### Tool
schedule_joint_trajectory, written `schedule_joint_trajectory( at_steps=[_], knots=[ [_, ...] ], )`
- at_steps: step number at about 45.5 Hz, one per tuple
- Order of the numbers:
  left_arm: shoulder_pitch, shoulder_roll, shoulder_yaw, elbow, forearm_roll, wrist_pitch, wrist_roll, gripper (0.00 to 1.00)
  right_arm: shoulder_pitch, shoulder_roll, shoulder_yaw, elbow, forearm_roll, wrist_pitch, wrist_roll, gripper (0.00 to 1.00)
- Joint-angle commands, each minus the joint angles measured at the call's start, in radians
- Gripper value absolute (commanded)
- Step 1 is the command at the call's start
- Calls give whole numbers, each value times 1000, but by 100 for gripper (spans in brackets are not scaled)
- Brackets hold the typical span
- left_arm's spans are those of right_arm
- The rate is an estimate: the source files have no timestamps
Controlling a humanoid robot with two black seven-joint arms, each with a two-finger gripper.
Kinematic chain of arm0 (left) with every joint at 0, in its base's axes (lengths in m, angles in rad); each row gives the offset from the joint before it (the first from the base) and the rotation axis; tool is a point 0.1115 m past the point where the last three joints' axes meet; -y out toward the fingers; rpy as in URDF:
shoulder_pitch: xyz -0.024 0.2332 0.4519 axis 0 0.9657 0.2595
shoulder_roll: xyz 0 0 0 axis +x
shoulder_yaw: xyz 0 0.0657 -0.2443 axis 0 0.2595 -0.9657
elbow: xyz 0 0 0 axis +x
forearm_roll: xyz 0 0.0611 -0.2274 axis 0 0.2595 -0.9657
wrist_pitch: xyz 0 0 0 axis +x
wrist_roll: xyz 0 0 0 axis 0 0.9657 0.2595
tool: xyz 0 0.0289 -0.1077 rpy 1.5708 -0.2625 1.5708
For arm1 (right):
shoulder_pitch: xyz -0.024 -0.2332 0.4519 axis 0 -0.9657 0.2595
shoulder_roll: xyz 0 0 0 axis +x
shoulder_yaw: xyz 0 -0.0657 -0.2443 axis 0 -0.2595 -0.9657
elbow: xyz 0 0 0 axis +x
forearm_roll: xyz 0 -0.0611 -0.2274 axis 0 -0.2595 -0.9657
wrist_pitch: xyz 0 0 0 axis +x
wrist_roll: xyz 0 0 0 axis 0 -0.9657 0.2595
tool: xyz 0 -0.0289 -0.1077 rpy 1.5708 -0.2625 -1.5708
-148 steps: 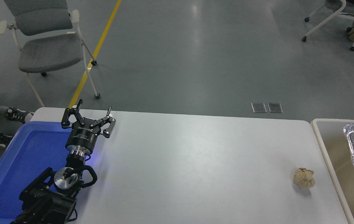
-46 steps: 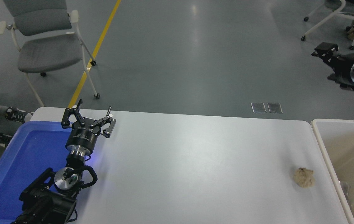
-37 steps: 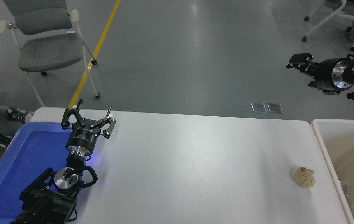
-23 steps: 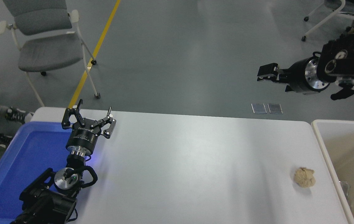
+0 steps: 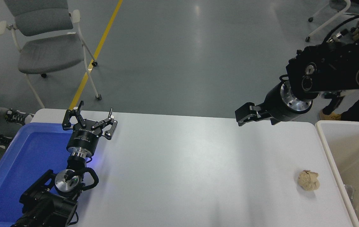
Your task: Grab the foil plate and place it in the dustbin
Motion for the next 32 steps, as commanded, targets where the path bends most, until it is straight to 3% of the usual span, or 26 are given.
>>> schedule_joint_trajectory(
  at_steps=[1, 14, 19, 32],
  knots=[
    [0, 0, 0, 0, 0, 0, 0, 99, 30, -65, -30, 34, 36, 224, 1, 100],
    [0, 0, 0, 0, 0, 0, 0, 99, 88, -76, -60, 36, 54, 262, 0, 100],
    [0, 0, 0, 0, 0, 0, 0, 99, 90, -73, -61, 36, 119, 242, 0, 100],
    [0, 0, 0, 0, 0, 0, 0, 99, 88, -59, -63, 33, 122, 170, 1, 100]
  ],
)
